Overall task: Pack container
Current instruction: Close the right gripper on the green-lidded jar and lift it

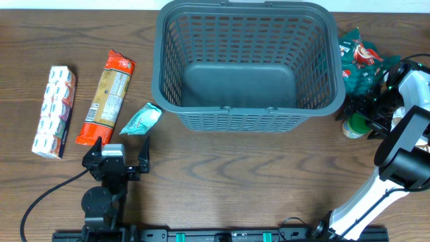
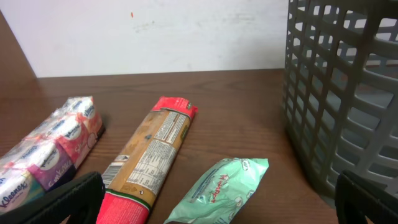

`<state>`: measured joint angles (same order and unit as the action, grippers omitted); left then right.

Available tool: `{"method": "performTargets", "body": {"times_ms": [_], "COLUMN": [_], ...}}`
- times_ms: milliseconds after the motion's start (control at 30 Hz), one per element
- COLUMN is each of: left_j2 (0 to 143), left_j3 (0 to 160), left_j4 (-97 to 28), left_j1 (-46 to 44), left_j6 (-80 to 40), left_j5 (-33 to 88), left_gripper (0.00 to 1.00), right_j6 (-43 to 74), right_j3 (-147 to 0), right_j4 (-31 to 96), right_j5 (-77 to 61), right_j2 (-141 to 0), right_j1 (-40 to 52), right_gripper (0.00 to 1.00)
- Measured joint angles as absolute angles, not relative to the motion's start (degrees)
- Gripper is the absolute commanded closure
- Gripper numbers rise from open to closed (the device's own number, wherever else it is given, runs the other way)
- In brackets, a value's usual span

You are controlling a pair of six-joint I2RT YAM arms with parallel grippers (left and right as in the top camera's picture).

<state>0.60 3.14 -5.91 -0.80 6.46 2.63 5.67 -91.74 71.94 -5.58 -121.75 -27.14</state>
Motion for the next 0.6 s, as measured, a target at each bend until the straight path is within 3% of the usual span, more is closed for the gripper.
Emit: {"method": "performTargets", "body": {"times_ms": [433,533,600], "left_j2": [0.6,0.6,0.6], "left_j3": [3.1,3.1,3.1], "left_j4": [-5.9,-5.9,-5.9], "left_j1": [-0.8,-0.8,-0.8], "left_j6": [6.5,6.5,6.5], "left_j5": [2.6,2.6,2.6], "left_gripper": [0.01,0.01,0.01], "right_j6": [5.7,5.4,5.2], "right_j3": [-91.7,-91.7,-91.7], "right_j4": [71.7,71.7,71.6], "right_j5": [-5.6,-5.5,-5.5], "right_j2": [-121.8,-121.8,-121.8], "right_j1": [-27.1,-27.1,-27.1], "right_gripper": [0.14,0.23,0.34]}}
